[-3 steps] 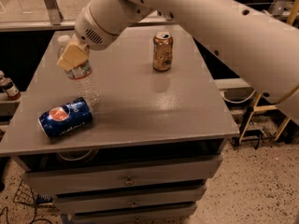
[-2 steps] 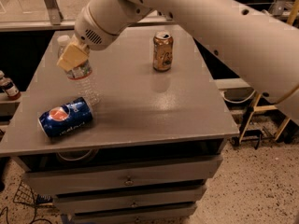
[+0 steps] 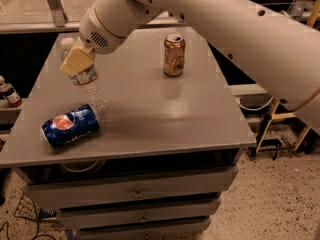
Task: Move water bottle near pepsi can
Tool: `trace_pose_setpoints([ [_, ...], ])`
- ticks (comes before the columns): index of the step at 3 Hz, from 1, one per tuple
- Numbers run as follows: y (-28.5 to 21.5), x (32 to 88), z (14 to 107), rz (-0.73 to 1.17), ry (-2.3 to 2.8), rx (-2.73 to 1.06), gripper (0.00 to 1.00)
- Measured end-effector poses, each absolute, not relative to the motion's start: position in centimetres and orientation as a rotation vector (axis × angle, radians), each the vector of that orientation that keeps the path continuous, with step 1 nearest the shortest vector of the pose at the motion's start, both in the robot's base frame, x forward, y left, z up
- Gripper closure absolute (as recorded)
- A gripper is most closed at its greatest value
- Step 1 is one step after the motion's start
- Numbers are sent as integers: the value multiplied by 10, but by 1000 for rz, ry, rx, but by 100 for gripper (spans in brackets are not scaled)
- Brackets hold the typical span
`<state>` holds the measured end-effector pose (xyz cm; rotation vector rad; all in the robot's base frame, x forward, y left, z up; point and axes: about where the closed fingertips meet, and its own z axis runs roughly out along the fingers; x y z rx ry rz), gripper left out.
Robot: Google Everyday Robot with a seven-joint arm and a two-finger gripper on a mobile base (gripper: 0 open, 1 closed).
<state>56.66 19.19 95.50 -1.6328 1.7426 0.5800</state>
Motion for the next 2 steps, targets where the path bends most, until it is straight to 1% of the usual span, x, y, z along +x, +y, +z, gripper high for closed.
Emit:
trace_pose_setpoints([
  [1,193,565,955,580,1740,-1636,7],
  [2,194,564,955,580,1738,-1639,0],
])
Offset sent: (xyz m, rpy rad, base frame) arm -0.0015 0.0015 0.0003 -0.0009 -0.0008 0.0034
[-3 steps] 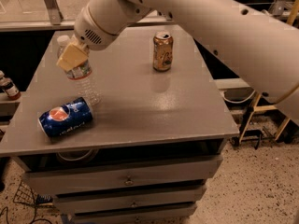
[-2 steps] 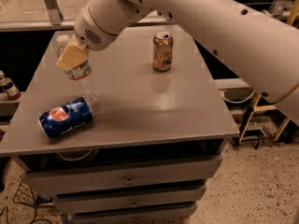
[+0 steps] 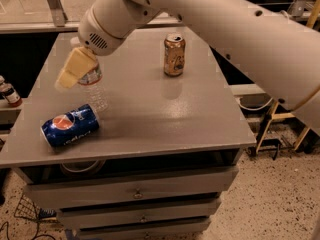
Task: Move water bottle near pepsi can
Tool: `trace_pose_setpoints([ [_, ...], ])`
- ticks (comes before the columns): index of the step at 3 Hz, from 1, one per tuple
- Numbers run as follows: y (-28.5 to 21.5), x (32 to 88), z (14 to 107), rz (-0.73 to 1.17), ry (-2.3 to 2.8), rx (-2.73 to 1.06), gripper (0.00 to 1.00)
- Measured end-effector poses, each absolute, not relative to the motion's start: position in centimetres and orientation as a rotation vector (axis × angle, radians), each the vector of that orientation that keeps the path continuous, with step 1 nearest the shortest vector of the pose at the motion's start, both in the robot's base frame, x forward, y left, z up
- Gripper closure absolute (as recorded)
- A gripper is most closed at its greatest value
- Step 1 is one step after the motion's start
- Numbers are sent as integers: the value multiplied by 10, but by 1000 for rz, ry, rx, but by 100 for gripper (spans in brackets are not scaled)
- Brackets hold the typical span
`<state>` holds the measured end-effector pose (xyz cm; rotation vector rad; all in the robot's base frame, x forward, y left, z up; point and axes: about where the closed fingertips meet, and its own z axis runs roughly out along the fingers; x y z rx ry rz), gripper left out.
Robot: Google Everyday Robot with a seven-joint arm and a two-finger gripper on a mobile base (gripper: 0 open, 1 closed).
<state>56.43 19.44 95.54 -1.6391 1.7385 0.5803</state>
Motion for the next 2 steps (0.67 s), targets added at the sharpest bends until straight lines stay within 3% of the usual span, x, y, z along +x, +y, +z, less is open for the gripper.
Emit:
trace_pose_setpoints([
  [1,194,564,955,580,1738,-1639,0],
  [2,156,568,961,535,1764,-1650,0],
])
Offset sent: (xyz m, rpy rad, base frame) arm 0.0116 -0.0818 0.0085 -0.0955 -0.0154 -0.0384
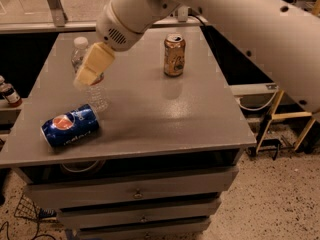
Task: Move water bottle near pepsi can
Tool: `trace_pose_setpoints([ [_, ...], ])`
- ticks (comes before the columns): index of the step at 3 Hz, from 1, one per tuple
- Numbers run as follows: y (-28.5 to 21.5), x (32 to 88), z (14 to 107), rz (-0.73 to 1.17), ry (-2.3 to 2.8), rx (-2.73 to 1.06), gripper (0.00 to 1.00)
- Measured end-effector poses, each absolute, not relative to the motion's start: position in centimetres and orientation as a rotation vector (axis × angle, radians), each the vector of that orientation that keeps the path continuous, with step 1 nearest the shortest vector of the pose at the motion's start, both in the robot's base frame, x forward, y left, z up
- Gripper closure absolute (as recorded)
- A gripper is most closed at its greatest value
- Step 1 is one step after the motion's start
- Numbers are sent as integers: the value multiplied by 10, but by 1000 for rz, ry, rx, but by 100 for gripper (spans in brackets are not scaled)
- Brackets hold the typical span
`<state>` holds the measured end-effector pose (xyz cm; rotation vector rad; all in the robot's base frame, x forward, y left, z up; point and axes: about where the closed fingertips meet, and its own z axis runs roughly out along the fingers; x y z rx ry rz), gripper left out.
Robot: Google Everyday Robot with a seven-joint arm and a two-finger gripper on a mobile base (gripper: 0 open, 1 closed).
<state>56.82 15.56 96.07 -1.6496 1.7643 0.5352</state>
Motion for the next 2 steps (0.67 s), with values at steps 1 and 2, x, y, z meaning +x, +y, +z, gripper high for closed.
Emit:
trace_pose_setpoints([
  [1,108,575,967,500,1788,-1628,0],
  [2,37,585,954,530,1824,-1509,0],
])
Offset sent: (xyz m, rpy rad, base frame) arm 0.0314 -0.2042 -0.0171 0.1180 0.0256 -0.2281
